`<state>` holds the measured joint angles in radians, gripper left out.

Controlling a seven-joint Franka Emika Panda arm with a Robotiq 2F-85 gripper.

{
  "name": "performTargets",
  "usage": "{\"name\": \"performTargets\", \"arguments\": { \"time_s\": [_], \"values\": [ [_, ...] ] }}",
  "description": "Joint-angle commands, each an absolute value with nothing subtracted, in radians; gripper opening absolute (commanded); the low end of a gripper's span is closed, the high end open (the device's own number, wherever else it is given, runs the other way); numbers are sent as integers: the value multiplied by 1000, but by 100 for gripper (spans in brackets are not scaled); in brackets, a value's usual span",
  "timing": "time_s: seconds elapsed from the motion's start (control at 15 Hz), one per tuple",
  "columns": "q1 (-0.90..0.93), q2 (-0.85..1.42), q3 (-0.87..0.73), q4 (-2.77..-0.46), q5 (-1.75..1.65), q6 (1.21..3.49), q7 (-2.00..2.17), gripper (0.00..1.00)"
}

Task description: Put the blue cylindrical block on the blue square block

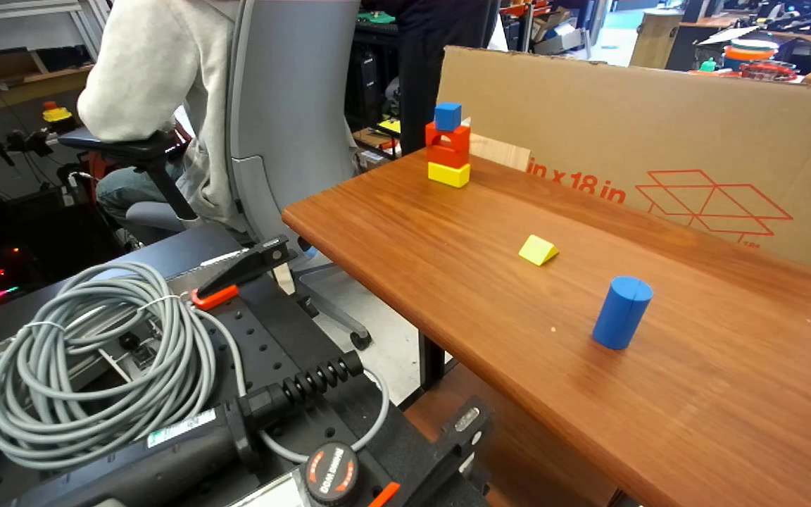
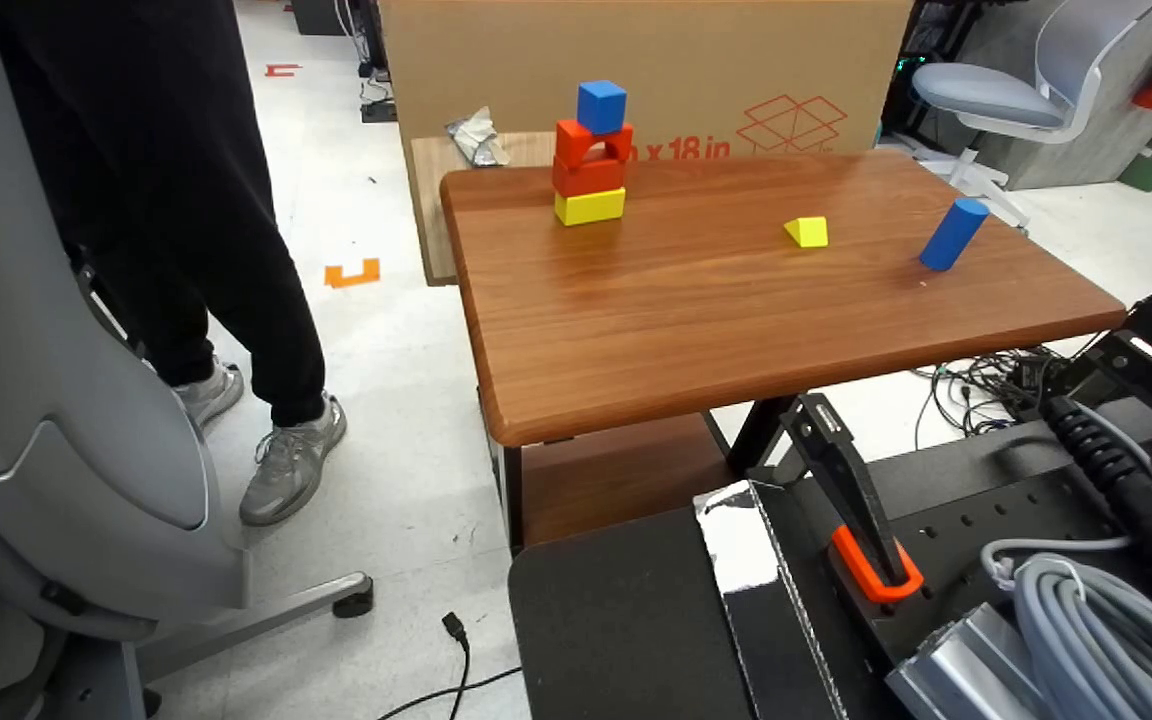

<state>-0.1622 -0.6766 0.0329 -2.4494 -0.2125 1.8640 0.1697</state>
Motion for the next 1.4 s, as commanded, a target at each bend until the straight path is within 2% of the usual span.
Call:
{"name": "performTargets", "arguments": {
  "time_s": [0.0, 0.87, 1.33],
  "values": [
    [-147, -675, 22, -2446, -220, 1859, 177, 100],
    [-147, -675, 22, -2446, -220, 1859, 177, 100],
    [-161, -543, -58, -2383, -276, 1944, 49, 100]
  ]
}}
